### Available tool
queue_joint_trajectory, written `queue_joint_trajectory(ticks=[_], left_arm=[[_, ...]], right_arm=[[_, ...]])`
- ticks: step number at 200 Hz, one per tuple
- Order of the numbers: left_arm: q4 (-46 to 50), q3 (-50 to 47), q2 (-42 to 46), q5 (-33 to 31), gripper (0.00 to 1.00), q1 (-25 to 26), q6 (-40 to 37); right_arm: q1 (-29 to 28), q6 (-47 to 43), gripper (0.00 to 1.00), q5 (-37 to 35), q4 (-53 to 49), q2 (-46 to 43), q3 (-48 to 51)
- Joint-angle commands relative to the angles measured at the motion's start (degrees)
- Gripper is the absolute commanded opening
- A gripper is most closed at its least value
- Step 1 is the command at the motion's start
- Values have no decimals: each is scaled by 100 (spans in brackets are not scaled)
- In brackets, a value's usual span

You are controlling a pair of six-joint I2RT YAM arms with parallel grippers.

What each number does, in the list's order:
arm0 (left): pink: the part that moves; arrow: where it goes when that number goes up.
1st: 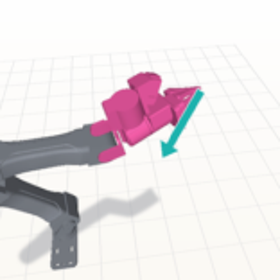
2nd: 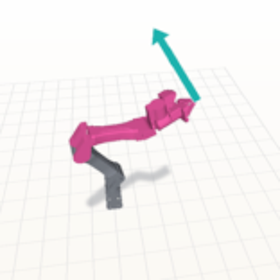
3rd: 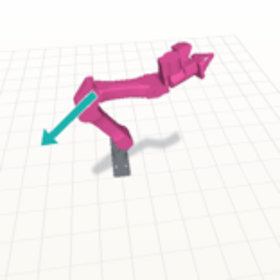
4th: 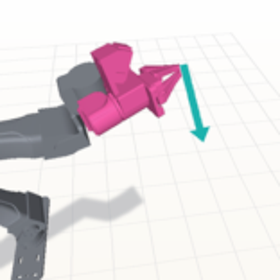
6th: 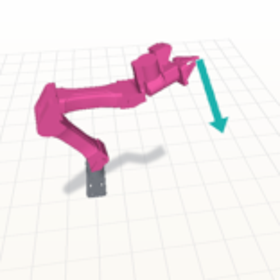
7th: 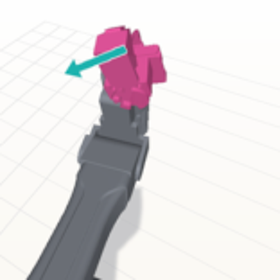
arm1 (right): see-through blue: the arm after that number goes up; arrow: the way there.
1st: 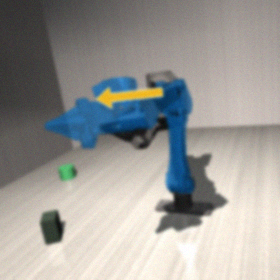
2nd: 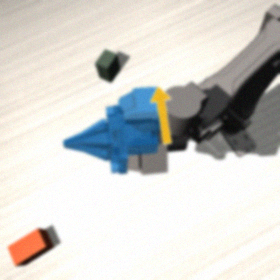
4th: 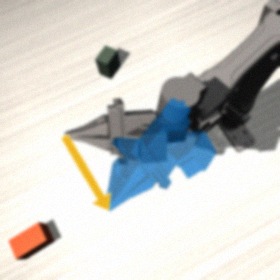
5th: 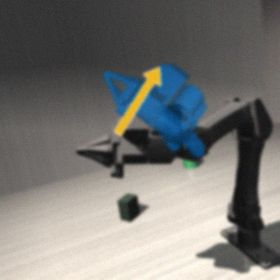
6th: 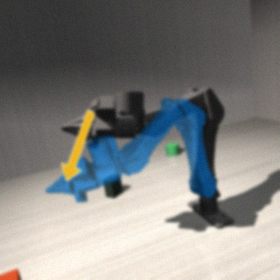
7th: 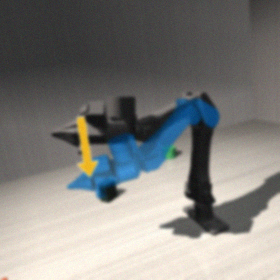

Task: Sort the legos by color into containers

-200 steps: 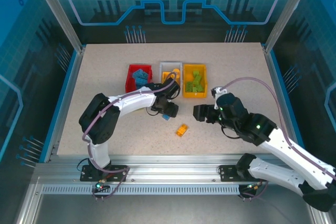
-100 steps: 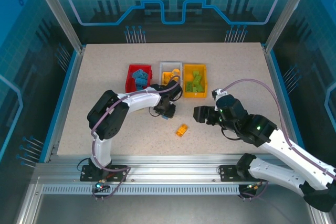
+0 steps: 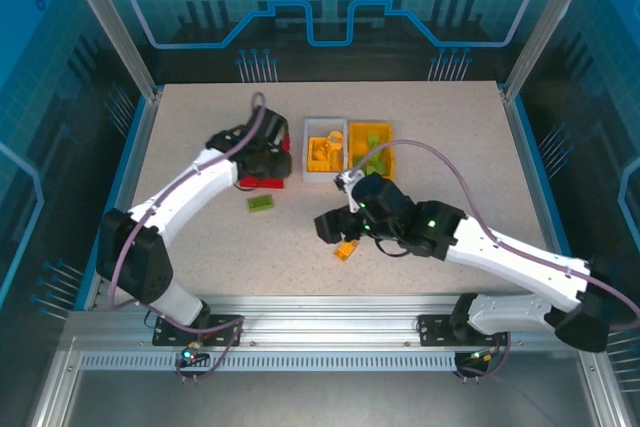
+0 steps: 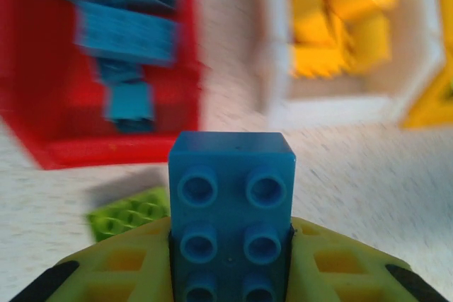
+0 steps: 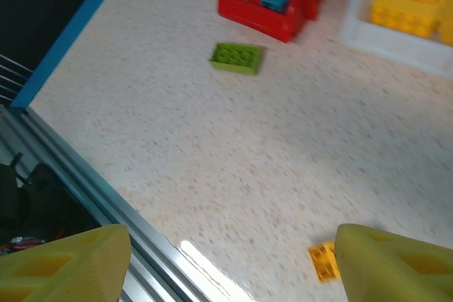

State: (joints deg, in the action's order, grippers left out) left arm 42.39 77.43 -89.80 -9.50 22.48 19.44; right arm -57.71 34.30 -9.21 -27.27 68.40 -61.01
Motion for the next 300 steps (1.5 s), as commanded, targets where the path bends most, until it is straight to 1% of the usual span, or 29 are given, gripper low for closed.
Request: queue_joint_trajectory(ticks=[1,15,28,52,92,105,112,125,148,179,198,228,260,282,300], left_arm=[[432,240,-305,-134,28,-385,-95],[297,383,-603,-153,28,-633,-118],[212,565,-950,-282,28,-739,-138],[142,891,-1556,-588,28,-763,-122],[-47,1054,-2107,-714,33,-780,-115],[-12,1072,-2181,-755,39,-797,-73],[2,1064,-2178,-749,46,-802,-63],[5,1022,-2106,-712,53,-798,-24],[16,909,-1769,-607,58,-798,53],[161,779,-984,-353,59,-789,244],[236,509,-221,-248,59,-789,458],[325,-325,1410,-160,62,-805,947],[515,-1402,3218,-151,62,-826,1605],[771,-2022,4374,-65,63,-824,2072],[1034,-2388,5257,84,63,-818,2223]], right_arm=[[-38,-304,77,71,586,322,-411],[-38,-318,77,98,630,553,-568],[-47,-313,77,168,669,695,-669],[-56,-271,77,214,707,776,-654],[-55,-196,77,209,723,701,-434],[-54,-205,78,218,692,710,-402],[-47,-217,78,242,683,723,-375],[-37,-266,79,269,670,762,-342],[9,-513,80,325,533,926,-383],[44,-1280,82,406,236,1510,-707],[-40,-2086,82,337,-13,2304,-1246],[-179,-3220,84,-2,-390,3569,-2386],[-178,-4109,85,-295,-965,4912,-3839],[-162,-4471,85,-594,-1432,5808,-4851],[-92,-4522,85,-794,-1655,6300,-5503]])
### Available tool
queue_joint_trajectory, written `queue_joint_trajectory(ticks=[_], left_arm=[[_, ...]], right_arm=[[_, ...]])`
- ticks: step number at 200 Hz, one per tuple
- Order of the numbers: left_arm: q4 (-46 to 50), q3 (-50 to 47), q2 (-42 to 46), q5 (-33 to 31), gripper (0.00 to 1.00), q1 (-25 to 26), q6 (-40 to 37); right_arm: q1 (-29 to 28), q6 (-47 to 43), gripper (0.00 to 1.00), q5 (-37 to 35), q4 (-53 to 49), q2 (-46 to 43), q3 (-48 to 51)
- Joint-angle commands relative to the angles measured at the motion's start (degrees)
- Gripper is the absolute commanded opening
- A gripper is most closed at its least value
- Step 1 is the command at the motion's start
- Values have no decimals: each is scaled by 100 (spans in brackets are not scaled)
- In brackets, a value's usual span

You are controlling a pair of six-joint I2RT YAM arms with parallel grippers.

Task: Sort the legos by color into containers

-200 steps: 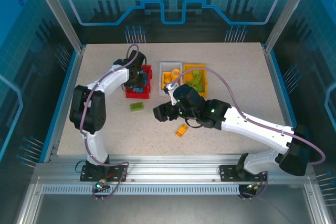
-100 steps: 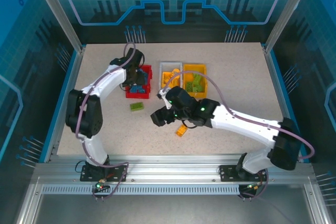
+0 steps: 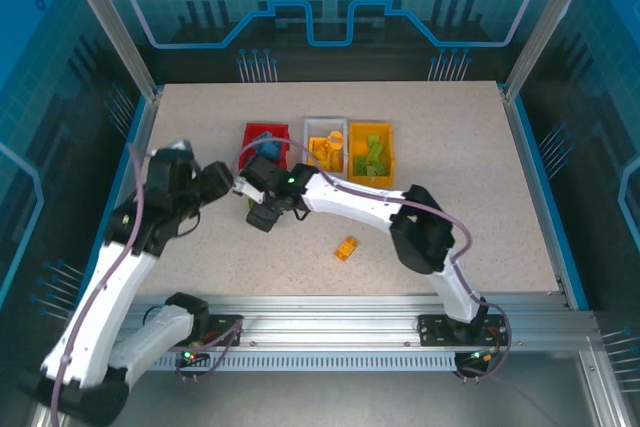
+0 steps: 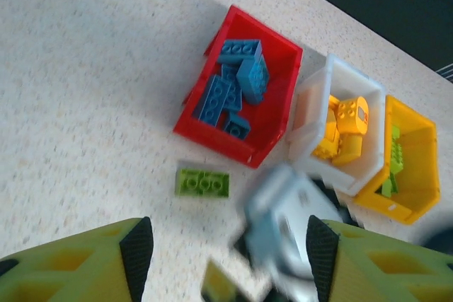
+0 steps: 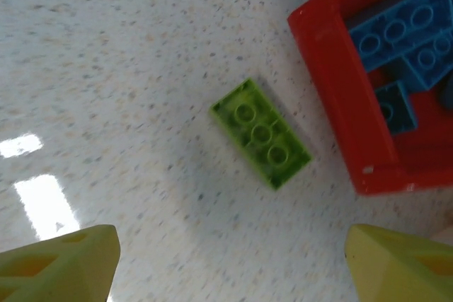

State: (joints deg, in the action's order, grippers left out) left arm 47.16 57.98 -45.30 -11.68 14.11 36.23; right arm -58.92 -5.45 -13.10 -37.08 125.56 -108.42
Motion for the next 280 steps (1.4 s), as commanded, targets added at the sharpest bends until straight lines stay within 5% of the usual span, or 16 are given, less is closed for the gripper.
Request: queue_joint_trajectory(ticks=[1,36,91,280], left_arm=[[575,-457,832,305,63,20,553],[1424,-683,1884,377,61,22,724],[2012,-413,2243,402,60,22,785],[1815,-348,2043,579,57,17,814]], right_arm=[[29,-545,85,-417,-680,611,-796],[45,-640,85,-596,-933,1321,-1707],[112,-692,84,-697,-1384,2174,-2721],[206,-322,48,-48,-1299,2167,-2422]])
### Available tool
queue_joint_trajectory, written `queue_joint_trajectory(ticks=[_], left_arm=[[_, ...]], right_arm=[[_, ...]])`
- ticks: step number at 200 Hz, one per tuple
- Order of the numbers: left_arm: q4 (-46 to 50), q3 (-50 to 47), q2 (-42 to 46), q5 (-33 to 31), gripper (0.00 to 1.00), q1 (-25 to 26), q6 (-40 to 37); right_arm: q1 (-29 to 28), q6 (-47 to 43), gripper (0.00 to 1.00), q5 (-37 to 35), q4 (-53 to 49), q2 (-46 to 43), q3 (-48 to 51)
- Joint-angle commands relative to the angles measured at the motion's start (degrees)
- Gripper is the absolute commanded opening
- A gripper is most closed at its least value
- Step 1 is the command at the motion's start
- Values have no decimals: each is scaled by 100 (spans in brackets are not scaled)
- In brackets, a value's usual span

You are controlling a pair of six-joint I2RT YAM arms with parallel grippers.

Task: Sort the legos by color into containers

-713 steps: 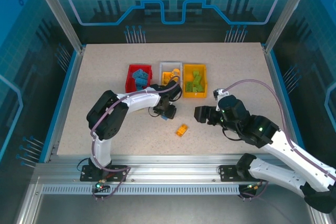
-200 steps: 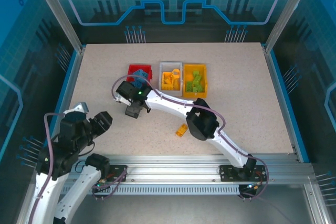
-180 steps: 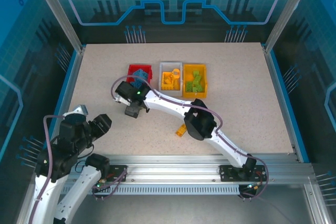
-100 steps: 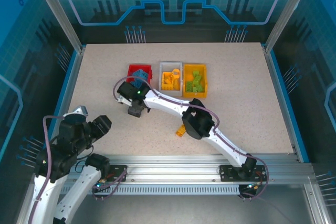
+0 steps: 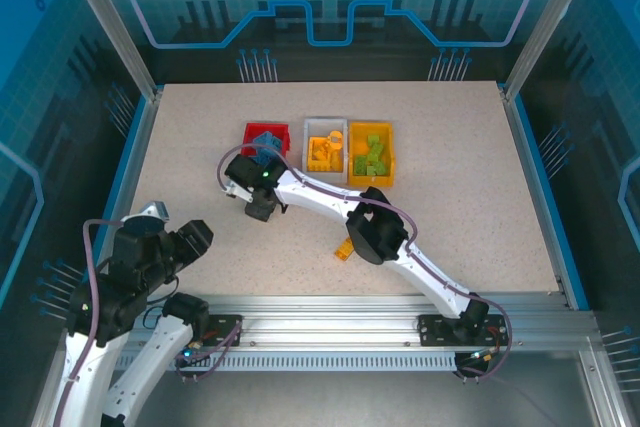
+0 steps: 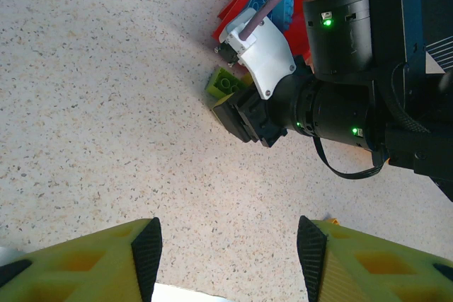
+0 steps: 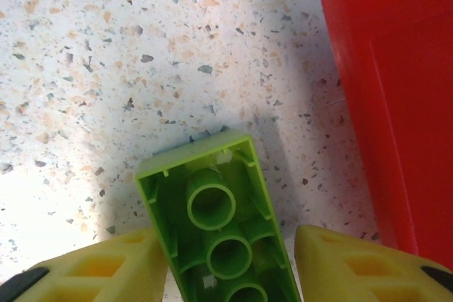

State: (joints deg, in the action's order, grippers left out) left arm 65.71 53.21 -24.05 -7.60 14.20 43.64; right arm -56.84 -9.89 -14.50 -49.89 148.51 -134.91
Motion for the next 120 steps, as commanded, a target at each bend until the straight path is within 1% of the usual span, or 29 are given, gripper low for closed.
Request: queue_joint_trajectory(ticks=[1,33,47,56,71,91,106,120], left_arm=[[-41,128,-86,170,57,11,69],[-76,120,-100,204,57,13,57],[-130,95,-108,268,57,13,57],[-194,71,-121,355,57,13,50],[-405,1,-174,652,58,13,-1],[-755,-90,-425,1207,58,13,-18],[-1047,-160,-746,1649,58,13,-13],[-1297,-212,-1138,1933,58,58,-4]], right_arm=[[-2,125,48,94,-11,-133,236],[-63,263,39,82,123,-402,556],[-112,356,35,20,306,-645,867],[-133,435,34,16,467,-901,1136],[-172,619,33,2,811,-1475,1746],[-171,994,33,-138,1232,-2575,2716],[-56,1394,33,-273,1389,-3339,3478],[183,1834,33,-385,1498,-4081,4247]])
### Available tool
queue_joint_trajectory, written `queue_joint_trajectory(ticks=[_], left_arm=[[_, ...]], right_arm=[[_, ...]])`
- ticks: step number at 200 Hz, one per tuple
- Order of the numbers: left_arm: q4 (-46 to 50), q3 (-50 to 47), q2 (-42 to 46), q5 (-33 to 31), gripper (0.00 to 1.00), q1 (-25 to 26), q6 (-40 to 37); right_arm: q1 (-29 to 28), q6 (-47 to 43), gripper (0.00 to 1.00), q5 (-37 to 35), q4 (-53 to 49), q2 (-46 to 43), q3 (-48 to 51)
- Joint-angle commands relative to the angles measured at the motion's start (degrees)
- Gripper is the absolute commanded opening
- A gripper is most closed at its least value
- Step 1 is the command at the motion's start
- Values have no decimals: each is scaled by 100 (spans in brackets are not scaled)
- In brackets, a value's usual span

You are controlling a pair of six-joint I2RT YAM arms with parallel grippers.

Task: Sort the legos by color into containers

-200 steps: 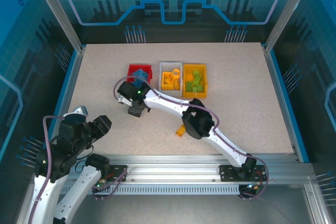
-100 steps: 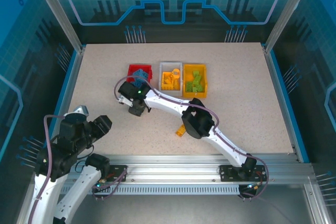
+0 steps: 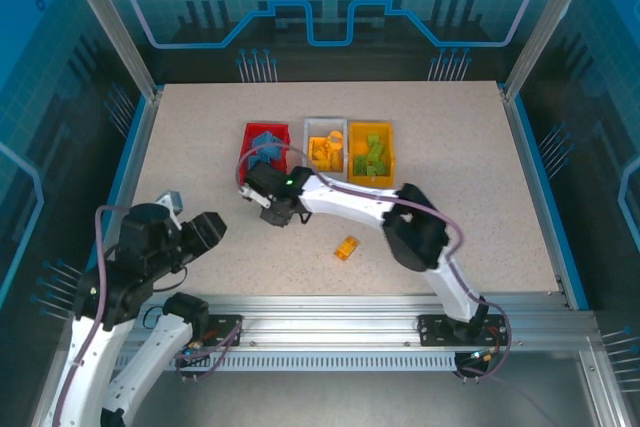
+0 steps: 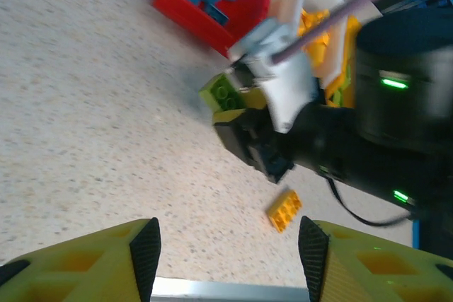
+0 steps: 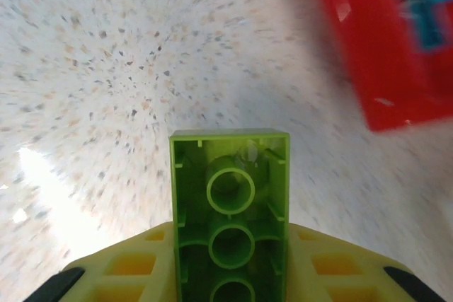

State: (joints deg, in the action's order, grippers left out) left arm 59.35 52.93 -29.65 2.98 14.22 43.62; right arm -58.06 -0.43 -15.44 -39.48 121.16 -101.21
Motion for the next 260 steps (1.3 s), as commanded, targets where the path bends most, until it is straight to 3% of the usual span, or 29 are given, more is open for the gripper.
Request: queue_joint_trajectory(ticks=[1,21,43,65,89,160,190,218,260], left_arm=[[-679,-180,-609,890,58,60,-2],[-1123,-187,-1190,802,58,539,8],[-1566,43,-1884,12,58,1743,24],[-1928,289,-2695,-639,59,2735,24],[-2411,406,-3348,-943,58,3363,88],[-2701,884,-4647,-1669,61,4447,-137],[-2743,1157,-4891,-2247,62,4835,-349],[-2998,1449,-4884,-3436,65,5334,-574],[-3912,1396,-4741,-4042,65,5383,-1074]], right_arm=[[327,918,33,-292,463,-1388,942],[965,1595,34,-286,451,-2318,1815],[1862,2153,36,-287,279,-2886,2303],[2627,2486,36,-230,-161,-2616,2003],[3101,2591,37,58,-116,-2032,1580],[3723,2481,37,1090,-495,72,-381],[3798,2545,39,1279,-516,267,-538],[3808,2582,39,1360,-564,333,-584],[3816,2698,41,1424,-690,444,-662]])
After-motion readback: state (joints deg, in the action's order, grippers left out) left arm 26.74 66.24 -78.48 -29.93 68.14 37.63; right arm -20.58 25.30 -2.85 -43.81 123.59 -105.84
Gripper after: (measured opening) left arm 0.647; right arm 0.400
